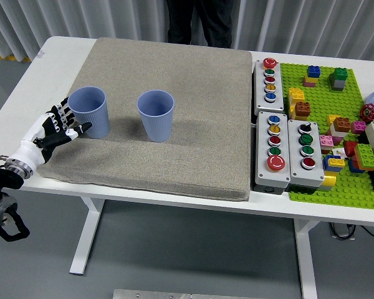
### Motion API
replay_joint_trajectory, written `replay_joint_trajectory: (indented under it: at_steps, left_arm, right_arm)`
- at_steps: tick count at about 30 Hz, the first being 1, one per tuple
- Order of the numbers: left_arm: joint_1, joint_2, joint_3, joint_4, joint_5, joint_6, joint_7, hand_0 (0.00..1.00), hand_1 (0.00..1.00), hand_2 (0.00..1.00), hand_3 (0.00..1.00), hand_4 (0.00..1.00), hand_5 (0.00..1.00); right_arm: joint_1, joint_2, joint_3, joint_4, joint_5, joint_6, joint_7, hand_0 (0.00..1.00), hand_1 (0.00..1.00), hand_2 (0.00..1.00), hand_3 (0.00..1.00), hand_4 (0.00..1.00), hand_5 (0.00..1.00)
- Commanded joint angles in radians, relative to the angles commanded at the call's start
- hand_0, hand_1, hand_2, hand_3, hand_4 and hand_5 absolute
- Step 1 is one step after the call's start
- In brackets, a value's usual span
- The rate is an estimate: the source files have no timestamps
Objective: Pick cup pour cup place
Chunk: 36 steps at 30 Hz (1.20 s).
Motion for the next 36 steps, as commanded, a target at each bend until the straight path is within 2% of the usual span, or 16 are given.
replay_joint_trajectory:
  at_steps: [21,36]
  left_arm:
    - [-0.028,-0.005,0.020,0.025,0.004,0.005,0.002,0.973,0.983,0.998,0.998,0.929,0.193]
    - [-0.052,-0.009,0.039,0.072,-0.004,0.010,0.002,0.974,0.983,0.998,0.998,0.929,0.201]
  right_arm:
    - [0.003,0.000,0.000,0.000,0.002,-0.001,0.000,0.721,0.687,0.732,0.697,0.313,0.308]
    - [-0.001,-0.001,0.001,0.000,-0.003,0.001,-0.002,0.722,0.688,0.733,0.697,0.313,0.309]
